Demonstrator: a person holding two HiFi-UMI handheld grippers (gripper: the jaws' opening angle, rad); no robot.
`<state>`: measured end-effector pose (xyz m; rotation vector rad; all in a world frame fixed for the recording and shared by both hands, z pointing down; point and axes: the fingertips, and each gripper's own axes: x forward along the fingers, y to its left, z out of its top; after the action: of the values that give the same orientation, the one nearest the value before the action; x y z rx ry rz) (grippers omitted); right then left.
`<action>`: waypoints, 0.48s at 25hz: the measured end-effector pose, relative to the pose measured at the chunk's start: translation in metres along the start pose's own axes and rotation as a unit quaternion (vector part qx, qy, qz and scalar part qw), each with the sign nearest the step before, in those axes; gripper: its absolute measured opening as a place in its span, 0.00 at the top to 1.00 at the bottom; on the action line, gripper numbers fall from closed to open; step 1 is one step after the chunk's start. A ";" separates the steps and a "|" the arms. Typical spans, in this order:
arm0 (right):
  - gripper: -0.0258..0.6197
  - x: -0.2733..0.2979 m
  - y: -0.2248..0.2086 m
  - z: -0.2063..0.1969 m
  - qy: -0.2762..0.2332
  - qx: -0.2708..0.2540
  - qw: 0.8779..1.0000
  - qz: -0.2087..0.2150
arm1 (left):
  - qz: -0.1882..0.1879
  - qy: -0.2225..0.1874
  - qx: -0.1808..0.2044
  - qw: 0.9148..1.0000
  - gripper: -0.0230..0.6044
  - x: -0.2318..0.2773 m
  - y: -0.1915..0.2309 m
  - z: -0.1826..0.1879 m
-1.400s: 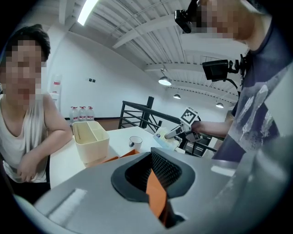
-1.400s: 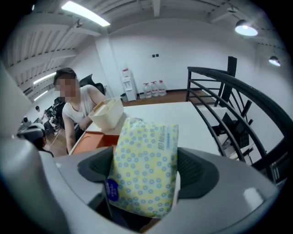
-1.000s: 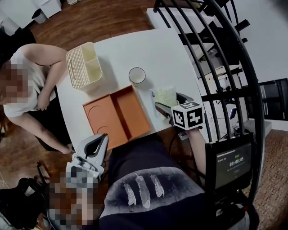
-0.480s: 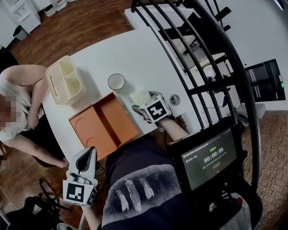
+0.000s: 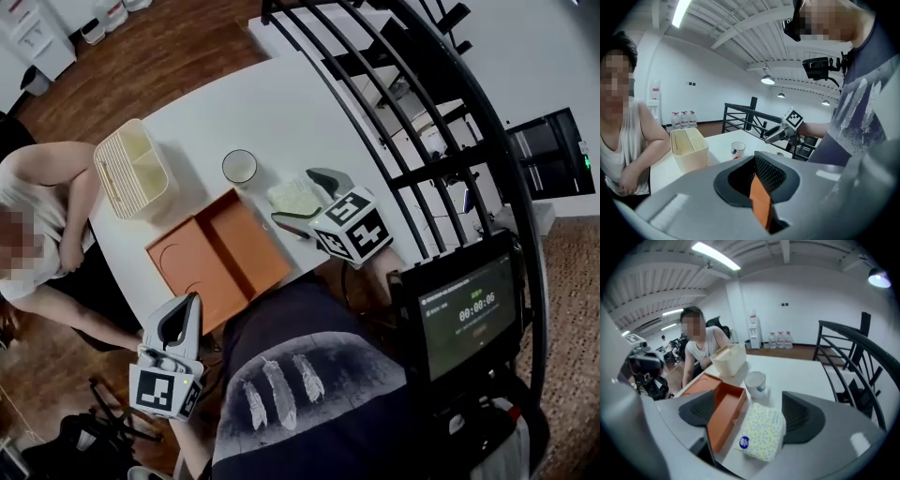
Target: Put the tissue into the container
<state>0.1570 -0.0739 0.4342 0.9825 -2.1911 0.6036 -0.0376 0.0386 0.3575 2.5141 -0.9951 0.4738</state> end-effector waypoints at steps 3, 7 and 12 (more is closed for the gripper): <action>0.38 -0.049 0.005 0.046 -0.085 -0.025 0.995 0.046 | -0.014 0.003 0.007 1.000 0.94 0.019 -0.016 0.009; 0.96 -0.079 0.032 0.082 -0.181 -0.028 0.978 0.095 | -0.016 -0.003 0.013 1.000 0.94 0.023 -0.010 0.012; 0.96 -0.074 0.065 0.078 -0.187 -0.047 0.968 0.159 | -0.008 -0.020 0.015 1.000 0.94 0.022 -0.001 0.016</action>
<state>0.1150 -0.0478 0.3191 0.7449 -2.7191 0.4785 -0.0193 0.0190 0.3532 2.5654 -0.9884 0.4385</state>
